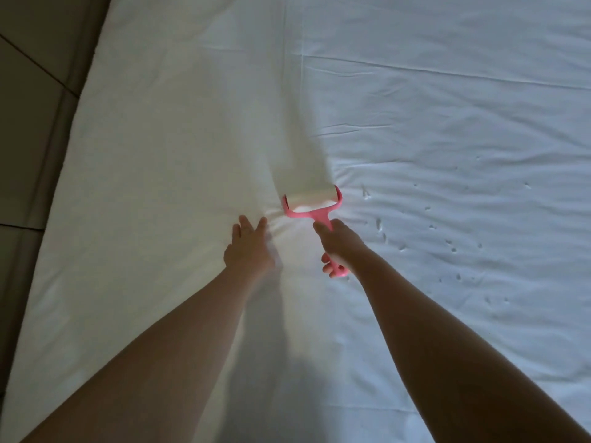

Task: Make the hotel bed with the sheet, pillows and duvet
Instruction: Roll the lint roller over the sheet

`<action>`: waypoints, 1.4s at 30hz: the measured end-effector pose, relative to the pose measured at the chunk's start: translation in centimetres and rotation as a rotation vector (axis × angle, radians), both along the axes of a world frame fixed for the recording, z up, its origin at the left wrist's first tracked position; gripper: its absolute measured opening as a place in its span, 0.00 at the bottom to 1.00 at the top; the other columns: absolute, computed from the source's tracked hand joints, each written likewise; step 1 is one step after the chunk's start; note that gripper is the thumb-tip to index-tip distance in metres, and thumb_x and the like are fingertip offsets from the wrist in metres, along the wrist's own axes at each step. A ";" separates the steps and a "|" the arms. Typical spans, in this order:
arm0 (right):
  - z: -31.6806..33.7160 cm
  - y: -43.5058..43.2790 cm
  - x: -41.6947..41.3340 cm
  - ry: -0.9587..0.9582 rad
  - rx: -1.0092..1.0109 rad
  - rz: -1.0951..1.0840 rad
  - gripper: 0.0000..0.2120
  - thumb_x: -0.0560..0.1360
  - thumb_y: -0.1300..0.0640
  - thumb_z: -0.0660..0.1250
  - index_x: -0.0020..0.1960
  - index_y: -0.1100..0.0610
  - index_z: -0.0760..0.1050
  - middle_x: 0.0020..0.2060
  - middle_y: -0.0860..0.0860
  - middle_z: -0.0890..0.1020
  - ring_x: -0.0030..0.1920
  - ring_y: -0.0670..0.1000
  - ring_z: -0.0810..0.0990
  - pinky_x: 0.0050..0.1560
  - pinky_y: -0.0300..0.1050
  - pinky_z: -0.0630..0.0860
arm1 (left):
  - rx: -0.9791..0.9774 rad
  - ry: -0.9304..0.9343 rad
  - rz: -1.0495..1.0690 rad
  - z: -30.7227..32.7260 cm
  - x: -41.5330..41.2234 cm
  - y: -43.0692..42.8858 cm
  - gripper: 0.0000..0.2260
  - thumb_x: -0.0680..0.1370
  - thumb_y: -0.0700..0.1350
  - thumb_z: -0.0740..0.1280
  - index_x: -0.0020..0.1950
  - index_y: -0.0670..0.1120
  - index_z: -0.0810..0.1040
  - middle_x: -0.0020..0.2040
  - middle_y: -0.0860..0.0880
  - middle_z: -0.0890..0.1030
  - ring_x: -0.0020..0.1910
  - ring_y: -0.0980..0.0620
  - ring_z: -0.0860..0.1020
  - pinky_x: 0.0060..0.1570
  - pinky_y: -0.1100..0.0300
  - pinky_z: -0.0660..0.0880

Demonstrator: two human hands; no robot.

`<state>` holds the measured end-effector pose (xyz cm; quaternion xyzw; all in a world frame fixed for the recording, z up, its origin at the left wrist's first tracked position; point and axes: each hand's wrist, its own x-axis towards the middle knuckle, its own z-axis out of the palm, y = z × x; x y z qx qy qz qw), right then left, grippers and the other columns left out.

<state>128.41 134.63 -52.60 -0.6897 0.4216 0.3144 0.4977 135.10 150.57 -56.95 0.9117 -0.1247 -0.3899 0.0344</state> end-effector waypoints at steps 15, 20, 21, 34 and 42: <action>2.4 2.5 -13.5 0.126 0.003 -0.038 0.22 0.80 0.40 0.54 0.54 0.60 0.69 0.35 0.59 0.81 0.29 0.55 0.81 0.35 0.47 0.81 | -0.294 0.314 0.184 3.8 -13.4 -1.1 0.18 0.82 0.48 0.53 0.54 0.42 0.80 0.57 0.43 0.81 0.54 0.47 0.79 0.53 0.58 0.74; 3.4 1.8 -16.9 0.209 0.102 -0.030 0.32 0.77 0.33 0.53 0.52 0.63 0.74 0.33 0.59 0.80 0.27 0.54 0.79 0.32 0.43 0.78 | -0.466 0.733 0.708 6.6 -17.7 -3.8 0.25 0.83 0.54 0.47 0.58 0.42 0.79 0.52 0.47 0.82 0.52 0.49 0.80 0.54 0.56 0.73; 3.5 1.7 -17.6 0.200 0.112 -0.032 0.33 0.77 0.32 0.53 0.49 0.62 0.74 0.31 0.57 0.78 0.25 0.53 0.77 0.31 0.41 0.77 | -0.464 0.730 0.750 6.9 -18.2 -4.4 0.23 0.82 0.56 0.50 0.56 0.42 0.79 0.50 0.47 0.82 0.50 0.49 0.80 0.53 0.56 0.73; 5.9 -2.3 -22.8 0.100 0.522 -0.322 0.24 0.83 0.44 0.48 0.47 0.61 0.75 0.35 0.56 0.79 0.32 0.54 0.78 0.35 0.48 0.80 | -0.463 0.668 0.958 7.8 -23.8 -11.2 0.12 0.78 0.48 0.62 0.36 0.44 0.72 0.31 0.45 0.72 0.29 0.50 0.70 0.30 0.63 0.66; 2.8 -2.9 -21.7 0.106 0.440 -0.366 0.24 0.83 0.39 0.46 0.53 0.56 0.71 0.34 0.53 0.80 0.28 0.50 0.75 0.29 0.36 0.68 | -0.424 0.694 1.003 5.2 -22.0 -12.6 0.08 0.78 0.48 0.63 0.45 0.45 0.79 0.41 0.45 0.78 0.40 0.47 0.76 0.35 0.60 0.72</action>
